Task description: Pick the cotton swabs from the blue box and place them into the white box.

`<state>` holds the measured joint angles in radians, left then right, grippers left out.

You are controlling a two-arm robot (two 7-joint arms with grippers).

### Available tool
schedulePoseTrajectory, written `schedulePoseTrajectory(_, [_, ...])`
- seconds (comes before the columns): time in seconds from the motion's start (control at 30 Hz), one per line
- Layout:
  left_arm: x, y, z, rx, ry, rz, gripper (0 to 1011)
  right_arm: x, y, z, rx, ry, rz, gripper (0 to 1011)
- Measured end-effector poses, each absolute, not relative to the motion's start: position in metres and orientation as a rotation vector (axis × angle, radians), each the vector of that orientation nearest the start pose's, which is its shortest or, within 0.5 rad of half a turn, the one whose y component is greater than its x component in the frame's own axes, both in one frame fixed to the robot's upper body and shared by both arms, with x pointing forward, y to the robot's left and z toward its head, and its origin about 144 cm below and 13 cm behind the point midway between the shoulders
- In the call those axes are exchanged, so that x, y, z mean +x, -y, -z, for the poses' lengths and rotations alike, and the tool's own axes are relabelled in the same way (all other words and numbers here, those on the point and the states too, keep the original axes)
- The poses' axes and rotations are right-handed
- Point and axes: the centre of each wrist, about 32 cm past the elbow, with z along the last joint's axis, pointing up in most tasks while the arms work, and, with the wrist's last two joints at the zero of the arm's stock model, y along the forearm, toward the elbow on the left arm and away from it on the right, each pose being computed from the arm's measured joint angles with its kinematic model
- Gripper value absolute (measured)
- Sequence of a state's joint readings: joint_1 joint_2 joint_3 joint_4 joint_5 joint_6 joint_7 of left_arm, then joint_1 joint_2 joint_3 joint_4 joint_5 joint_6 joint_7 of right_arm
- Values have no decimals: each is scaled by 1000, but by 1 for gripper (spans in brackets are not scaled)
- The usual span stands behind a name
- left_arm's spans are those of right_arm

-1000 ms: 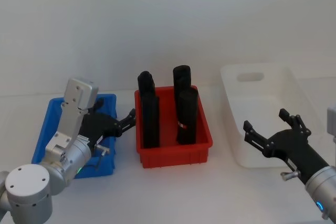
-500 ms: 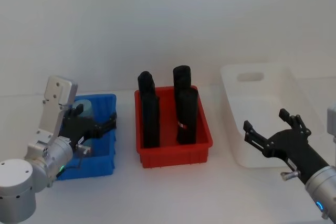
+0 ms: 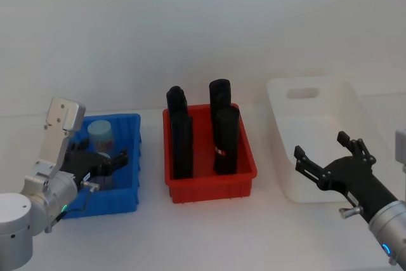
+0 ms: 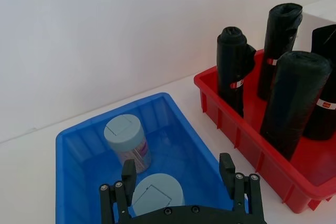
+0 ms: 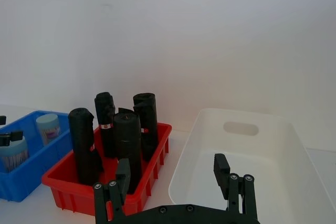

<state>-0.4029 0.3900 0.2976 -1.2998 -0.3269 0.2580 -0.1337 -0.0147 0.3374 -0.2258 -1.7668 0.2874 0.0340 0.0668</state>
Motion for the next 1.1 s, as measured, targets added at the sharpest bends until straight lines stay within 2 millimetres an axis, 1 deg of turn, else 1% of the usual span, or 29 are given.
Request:
schedulePoseTrajectory(0.43, [565, -298, -1189, 341, -102, -1319, 1004, 443, 237, -1189, 26, 75, 1230, 1001])
schedulePoseTrajectory(1.0, [574, -305, -1181, 372, -137, -1315, 1004, 443, 237, -1189, 26, 75, 1229, 1001])
schedulePoseTrajectory(1.07, [574, -305, -1180, 374, -140, -1313, 985, 443, 237, -1189, 26, 75, 1230, 1001])
schedulePoseTrajectory(1.1, [575, -306, -1180, 375, -144, -1311, 960, 443, 237, -1189, 26, 75, 1230, 1001])
